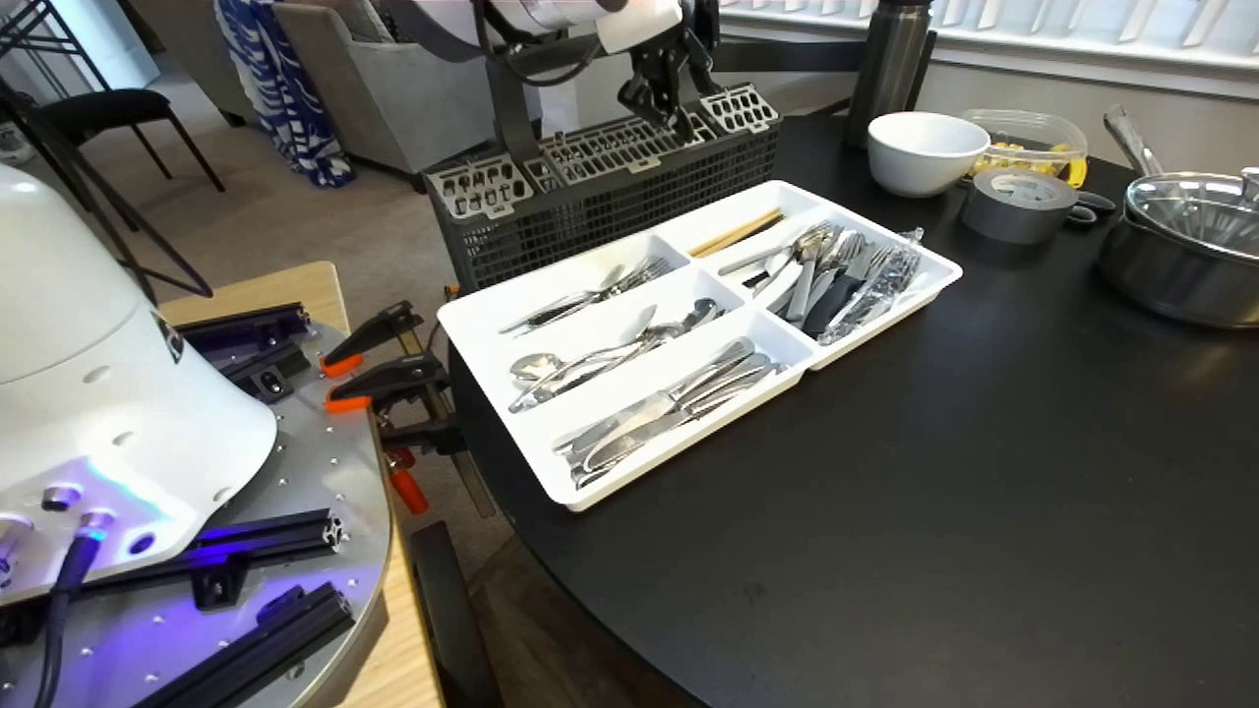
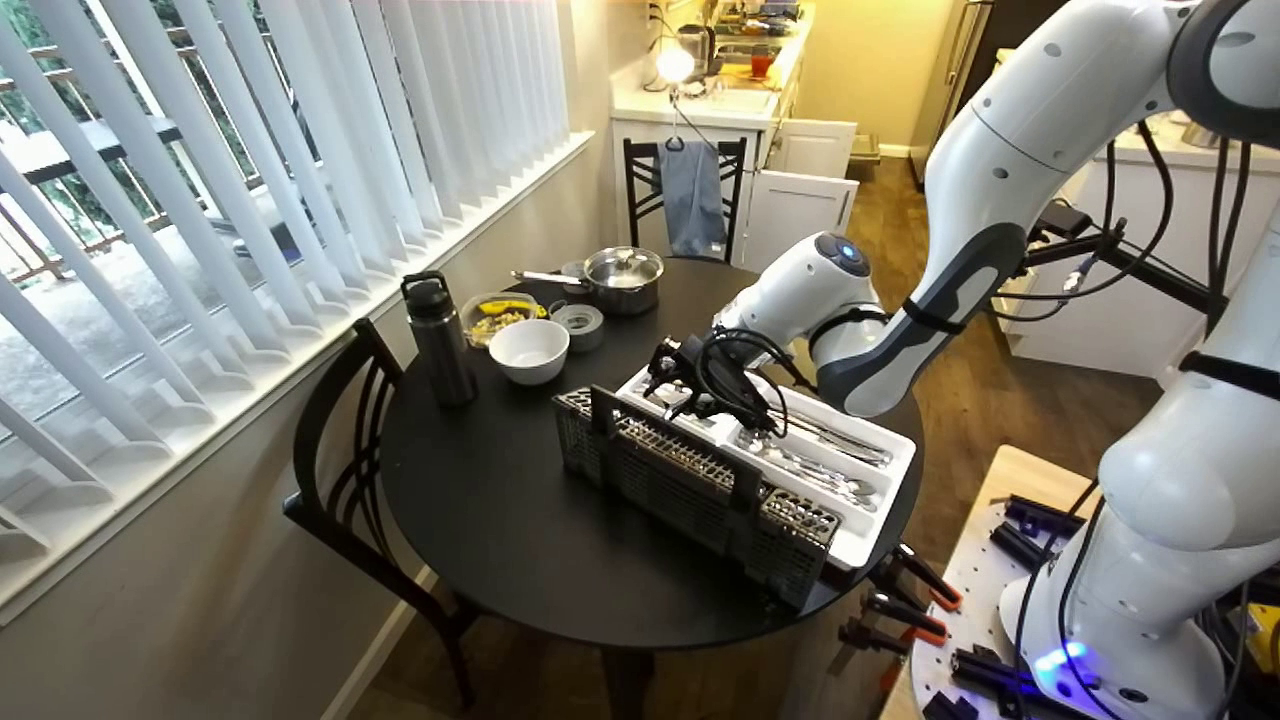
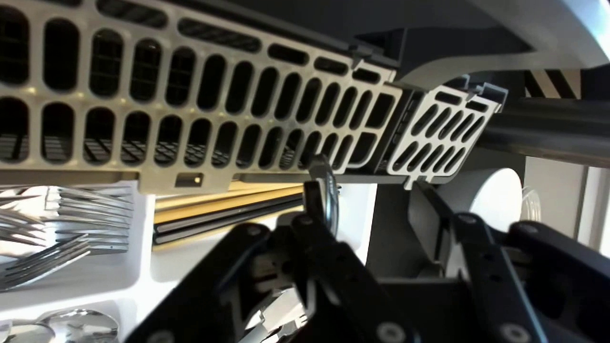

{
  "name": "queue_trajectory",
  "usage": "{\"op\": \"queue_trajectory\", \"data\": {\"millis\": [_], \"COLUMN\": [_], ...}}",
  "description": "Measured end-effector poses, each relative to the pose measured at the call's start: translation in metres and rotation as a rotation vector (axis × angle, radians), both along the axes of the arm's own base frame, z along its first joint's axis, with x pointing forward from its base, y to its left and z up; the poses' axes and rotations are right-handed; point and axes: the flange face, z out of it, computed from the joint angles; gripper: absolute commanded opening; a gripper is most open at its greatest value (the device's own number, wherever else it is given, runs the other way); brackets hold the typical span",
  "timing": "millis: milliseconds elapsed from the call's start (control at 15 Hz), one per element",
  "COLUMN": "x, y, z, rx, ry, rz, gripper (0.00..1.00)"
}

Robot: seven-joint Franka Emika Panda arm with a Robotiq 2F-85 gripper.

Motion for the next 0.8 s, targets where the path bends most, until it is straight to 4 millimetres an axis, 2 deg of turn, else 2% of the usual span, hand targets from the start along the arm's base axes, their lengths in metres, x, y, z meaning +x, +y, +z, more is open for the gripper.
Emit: {"op": "queue_trajectory", "data": {"millis": [133,333,800], "x": [0.000,-0.001,-0.002], "y": [-0.002,-0.003,-0.008], "z": [-0.001,-0.001,0.014], "rx": [0.014,0.030,0.074], "ry": [0.004,0.004,-0.008], "rz": [-0.001,0.003,-0.030], "gripper": [0.08,0.00,0.03]}}
